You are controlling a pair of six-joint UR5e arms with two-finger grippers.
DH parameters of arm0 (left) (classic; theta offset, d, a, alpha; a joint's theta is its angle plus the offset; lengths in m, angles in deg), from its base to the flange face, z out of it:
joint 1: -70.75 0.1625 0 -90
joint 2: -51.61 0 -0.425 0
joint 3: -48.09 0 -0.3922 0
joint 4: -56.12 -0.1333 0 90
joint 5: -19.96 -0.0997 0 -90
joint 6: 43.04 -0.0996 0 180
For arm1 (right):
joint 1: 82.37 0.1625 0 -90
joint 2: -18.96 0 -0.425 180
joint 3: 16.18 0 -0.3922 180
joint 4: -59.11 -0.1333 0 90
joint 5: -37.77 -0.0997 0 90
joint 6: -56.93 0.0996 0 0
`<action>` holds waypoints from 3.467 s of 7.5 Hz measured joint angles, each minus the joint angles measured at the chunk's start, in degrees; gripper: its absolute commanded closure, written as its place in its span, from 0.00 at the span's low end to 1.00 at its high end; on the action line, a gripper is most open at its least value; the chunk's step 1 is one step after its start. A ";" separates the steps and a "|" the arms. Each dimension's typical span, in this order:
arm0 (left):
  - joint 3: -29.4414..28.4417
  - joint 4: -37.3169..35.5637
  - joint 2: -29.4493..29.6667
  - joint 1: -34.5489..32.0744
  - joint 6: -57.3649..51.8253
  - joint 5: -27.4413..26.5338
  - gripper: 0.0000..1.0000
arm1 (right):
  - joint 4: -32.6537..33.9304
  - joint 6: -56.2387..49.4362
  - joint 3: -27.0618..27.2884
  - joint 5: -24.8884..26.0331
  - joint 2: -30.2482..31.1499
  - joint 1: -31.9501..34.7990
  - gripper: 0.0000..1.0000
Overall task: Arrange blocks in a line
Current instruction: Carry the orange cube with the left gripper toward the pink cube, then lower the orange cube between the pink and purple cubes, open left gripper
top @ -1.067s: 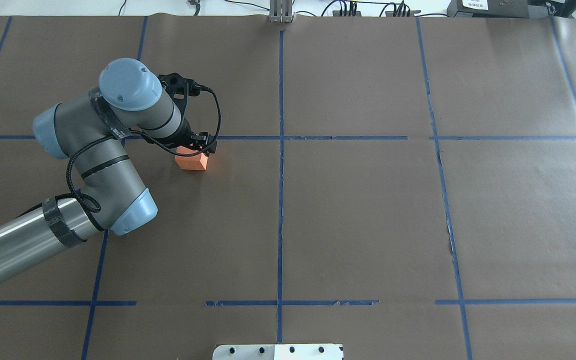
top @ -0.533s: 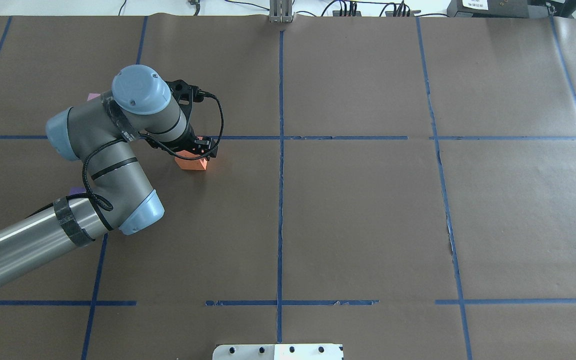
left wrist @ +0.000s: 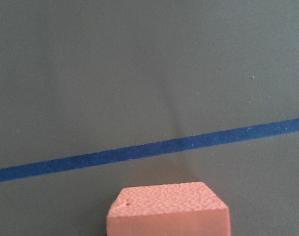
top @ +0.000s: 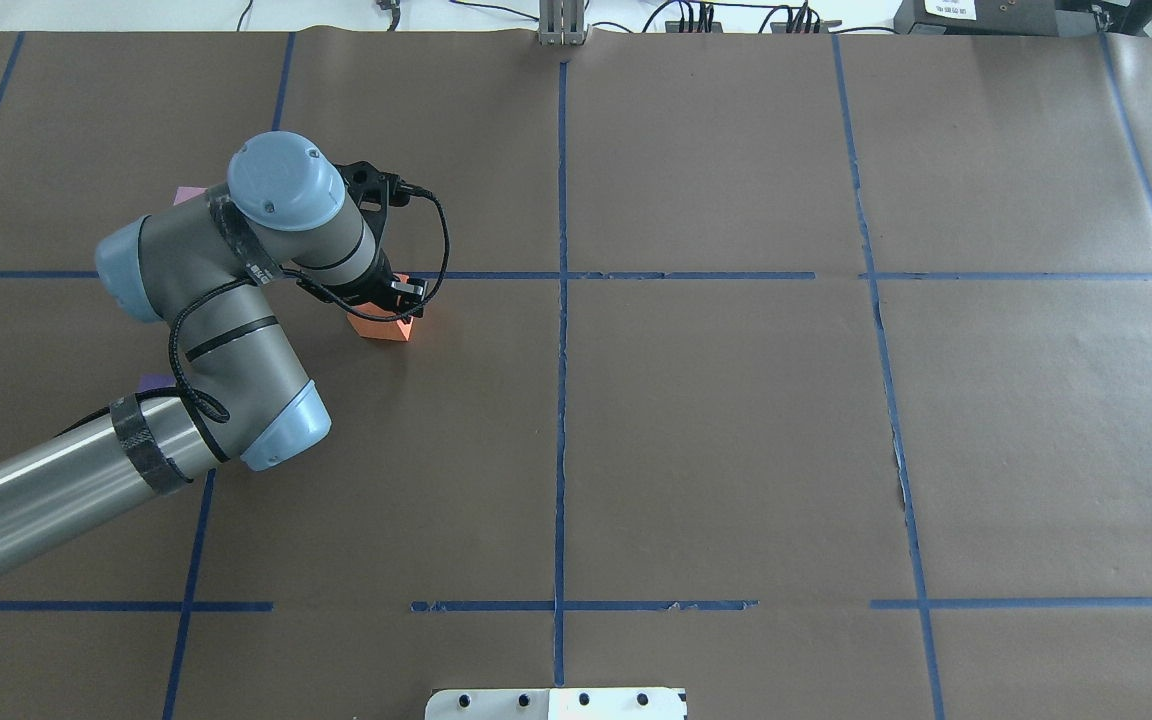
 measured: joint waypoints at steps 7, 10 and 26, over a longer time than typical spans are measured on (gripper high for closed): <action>12.11 -1.75 -12.95 -12.40 -0.74 7.68 0.68 | 0.02 0.00 0.00 0.00 0.00 0.00 0.00; 11.78 3.63 -19.63 -15.19 -0.72 9.10 0.68 | 0.05 0.00 0.00 0.00 0.00 0.00 0.00; 4.92 8.45 -18.68 -11.63 -0.56 9.19 0.37 | 0.01 0.00 0.00 0.00 0.00 0.00 0.00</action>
